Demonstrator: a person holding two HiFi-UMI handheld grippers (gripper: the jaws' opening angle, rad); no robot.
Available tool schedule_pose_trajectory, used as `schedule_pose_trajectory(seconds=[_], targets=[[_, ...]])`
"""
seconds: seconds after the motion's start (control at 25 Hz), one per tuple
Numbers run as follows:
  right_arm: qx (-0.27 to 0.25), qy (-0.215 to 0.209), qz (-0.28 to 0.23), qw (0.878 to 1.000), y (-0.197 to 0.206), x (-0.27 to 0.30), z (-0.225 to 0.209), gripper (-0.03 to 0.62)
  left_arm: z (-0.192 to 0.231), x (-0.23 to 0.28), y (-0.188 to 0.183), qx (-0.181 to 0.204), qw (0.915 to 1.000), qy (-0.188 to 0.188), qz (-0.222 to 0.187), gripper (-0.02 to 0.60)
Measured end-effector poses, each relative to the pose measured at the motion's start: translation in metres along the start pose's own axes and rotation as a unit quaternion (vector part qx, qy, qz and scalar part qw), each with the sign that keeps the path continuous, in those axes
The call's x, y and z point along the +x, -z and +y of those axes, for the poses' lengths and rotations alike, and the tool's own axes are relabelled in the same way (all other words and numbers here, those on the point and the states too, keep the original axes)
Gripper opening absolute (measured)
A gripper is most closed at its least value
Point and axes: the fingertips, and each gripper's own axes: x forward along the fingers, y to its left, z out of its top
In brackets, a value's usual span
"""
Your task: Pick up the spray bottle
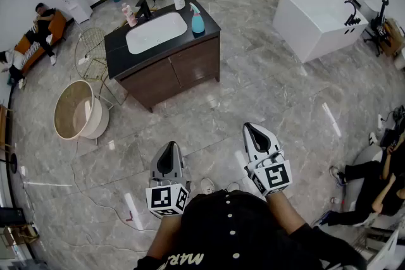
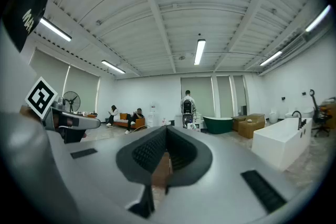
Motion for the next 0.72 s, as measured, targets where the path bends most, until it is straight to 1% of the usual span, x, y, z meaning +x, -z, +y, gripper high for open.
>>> schedule_pose_trajectory(seconds=[0.16, 0.28, 0.48, 0.64, 0.72], targets=[[0.004, 0.001, 0.011, 1.0, 0.008, 0.002, 0.003, -0.006, 0.003, 0.003, 0.0, -0.001, 1.0, 0.001, 0.002, 0.02], [0.004, -0.004, 0.0, 1.0, 0.008, 0.004, 0.006, -0.006, 0.005, 0.005, 0.002, 0.0, 1.0, 0.0, 0.003, 0.02], [0.006, -0.003, 0.0, 1.0, 0.008, 0.011, 0.009, -0.006, 0.011, 0.008, 0.003, -0.003, 1.0, 0.002, 0.007, 0.02], [0.013, 0.003, -0.01, 1.0, 0.005, 0.019, 0.015, -0.006, 0.02, 0.007, 0.002, -0.004, 0.9999, 0.012, 0.008, 0.02], [0.008, 0.008, -0.009, 1.0, 0.005, 0.023, 0.018, -0.005, 0.024, 0.007, 0.001, -0.004, 0.9998, 0.019, 0.007, 0.02]])
